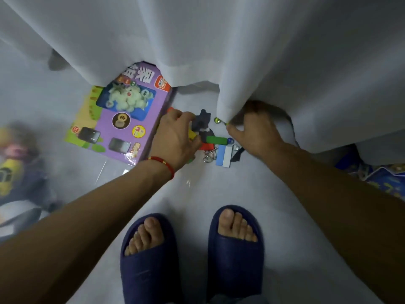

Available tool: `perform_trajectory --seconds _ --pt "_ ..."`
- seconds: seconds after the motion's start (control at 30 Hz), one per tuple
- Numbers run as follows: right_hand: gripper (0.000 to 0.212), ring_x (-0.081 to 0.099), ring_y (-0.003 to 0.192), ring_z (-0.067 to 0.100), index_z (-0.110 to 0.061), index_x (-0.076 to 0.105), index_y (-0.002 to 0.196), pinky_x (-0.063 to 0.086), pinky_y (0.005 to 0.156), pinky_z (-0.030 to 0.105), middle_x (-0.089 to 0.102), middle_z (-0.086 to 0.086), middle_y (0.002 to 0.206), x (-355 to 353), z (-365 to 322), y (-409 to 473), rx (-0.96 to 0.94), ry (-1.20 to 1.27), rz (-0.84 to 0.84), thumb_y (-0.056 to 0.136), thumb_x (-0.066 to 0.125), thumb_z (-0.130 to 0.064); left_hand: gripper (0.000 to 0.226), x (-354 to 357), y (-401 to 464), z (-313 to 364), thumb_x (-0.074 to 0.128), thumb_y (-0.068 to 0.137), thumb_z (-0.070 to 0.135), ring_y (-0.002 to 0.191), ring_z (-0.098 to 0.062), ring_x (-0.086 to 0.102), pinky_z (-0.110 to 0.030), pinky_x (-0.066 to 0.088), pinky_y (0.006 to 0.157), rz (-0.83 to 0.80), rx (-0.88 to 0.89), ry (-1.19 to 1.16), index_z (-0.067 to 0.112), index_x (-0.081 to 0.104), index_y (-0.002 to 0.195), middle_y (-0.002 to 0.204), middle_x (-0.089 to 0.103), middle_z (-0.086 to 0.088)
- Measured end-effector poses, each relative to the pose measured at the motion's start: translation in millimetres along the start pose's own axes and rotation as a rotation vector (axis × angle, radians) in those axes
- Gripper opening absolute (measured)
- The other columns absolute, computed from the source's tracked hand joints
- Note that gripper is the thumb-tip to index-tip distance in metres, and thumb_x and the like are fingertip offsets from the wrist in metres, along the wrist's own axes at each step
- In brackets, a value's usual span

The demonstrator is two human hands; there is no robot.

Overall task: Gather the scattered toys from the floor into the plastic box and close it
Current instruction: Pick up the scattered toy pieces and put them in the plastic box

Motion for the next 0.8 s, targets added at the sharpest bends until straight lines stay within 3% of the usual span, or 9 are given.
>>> perform_trajectory --seconds 0.13,0.27,0.4,0.47,0.6,0.8 --pt "0.067 0.049 0.12 0.033 -0.011 0.046 0.138 0.046 0.104 0.044 0.045 0.017 0.133 15 -22 12 -0.046 0.058 -0.006 0.086 0.073 -0.044 0.052 14 24 3 0.072 0.084 0.036 0.096 -0.02 0.049 -0.027 0.044 0.08 -0.09 0.051 0.095 0.015 0.055 0.129 0.121 0.052 -0.01" --pt "0.078 0.05 0.122 0.033 -0.014 0.035 0.145 0.046 0.103 0.039 0.036 0.019 0.141 18 -31 22 -0.061 0.009 0.0 0.086 0.073 -0.045 0.052 21 43 7 0.073 0.083 0.034 0.106 -0.032 0.051 -0.038 0.05 0.088 -0.1 0.091 0.132 0.012 0.054 0.127 0.118 0.052 -0.016" --pt "0.091 0.054 0.118 0.037 -0.015 0.029 0.146 0.051 0.096 0.041 0.031 0.021 0.143 5 -28 24 -0.072 -0.119 0.07 0.079 0.076 -0.054 0.059 32 57 15 0.075 0.08 0.038 0.108 -0.031 0.047 -0.04 0.05 0.09 -0.137 0.147 0.112 0.013 0.052 0.129 0.12 0.05 -0.016" --pt "0.095 0.05 0.122 0.037 -0.013 0.028 0.148 0.049 0.101 0.042 0.031 0.022 0.144 6 -26 24 -0.104 -0.176 0.079 0.078 0.074 -0.058 0.065 33 65 22 0.071 0.079 0.046 0.109 -0.031 0.049 -0.041 0.05 0.091 -0.139 0.163 0.036 0.015 0.051 0.133 0.122 0.052 -0.016" --pt "0.083 0.047 0.125 0.034 -0.007 0.037 0.144 0.045 0.107 0.037 0.036 0.021 0.142 16 -20 31 -0.099 -0.16 0.096 0.086 0.067 -0.057 0.049 34 83 27 0.07 0.083 0.027 0.109 -0.033 0.057 -0.042 0.052 0.093 -0.149 0.103 -0.147 0.013 0.057 0.128 0.121 0.06 -0.016" --pt "0.076 0.043 0.132 0.037 -0.001 0.034 0.149 0.033 0.115 0.04 0.043 0.025 0.142 21 -6 36 -0.07 -0.15 0.036 0.092 0.068 -0.039 0.035 48 74 50 0.07 0.084 0.016 0.105 -0.035 0.056 -0.044 0.049 0.09 -0.184 0.267 -0.021 0.005 0.065 0.117 0.112 0.063 -0.021"
Point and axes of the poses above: each hand's wrist, its own y-axis towards the middle knuckle, its own x-axis out of the palm, z = x × y, the point moved 8 cm from there along y, towards the middle knuckle
